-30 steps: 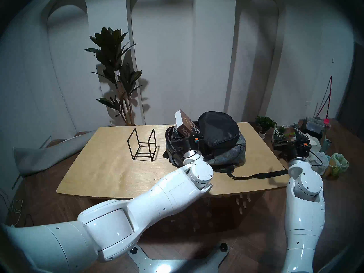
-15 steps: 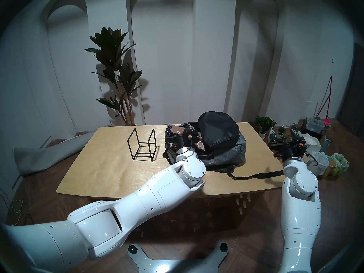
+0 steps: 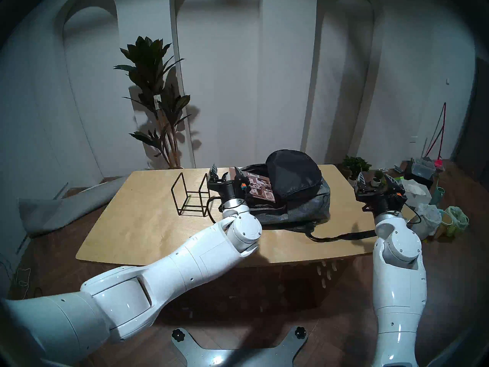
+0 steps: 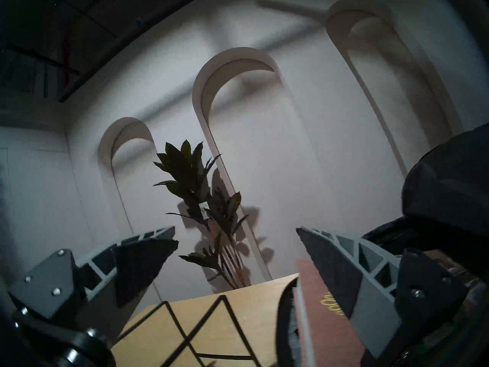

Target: Put the book into the bag and close the bag

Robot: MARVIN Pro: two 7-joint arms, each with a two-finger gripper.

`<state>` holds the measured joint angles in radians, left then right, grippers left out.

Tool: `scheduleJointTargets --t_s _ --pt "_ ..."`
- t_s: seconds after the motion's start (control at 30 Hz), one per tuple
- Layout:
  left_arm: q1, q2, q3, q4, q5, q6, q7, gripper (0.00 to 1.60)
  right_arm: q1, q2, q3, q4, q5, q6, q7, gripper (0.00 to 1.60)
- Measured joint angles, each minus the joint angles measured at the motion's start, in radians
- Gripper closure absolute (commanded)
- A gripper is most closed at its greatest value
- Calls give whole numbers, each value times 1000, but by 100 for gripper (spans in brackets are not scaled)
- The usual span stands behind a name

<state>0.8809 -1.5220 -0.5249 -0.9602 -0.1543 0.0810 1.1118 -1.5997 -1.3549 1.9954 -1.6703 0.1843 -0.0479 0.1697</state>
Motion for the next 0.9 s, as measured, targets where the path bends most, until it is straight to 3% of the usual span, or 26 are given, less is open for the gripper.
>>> scheduleJointTargets --t_s 0.4,0.63,0.9 --pt "-19 113 34 -41 37 47 -71 0 16 -11 -42 1 -6 0 -27 0" --pt "-29 159 62 -30 52 -40 -145 0 22 -21 -65 -9 -30 2 -51 0" --pt "-50 171 63 32 52 -126 -206 0 22 -30 -78 -22 -52 4 -78 0"
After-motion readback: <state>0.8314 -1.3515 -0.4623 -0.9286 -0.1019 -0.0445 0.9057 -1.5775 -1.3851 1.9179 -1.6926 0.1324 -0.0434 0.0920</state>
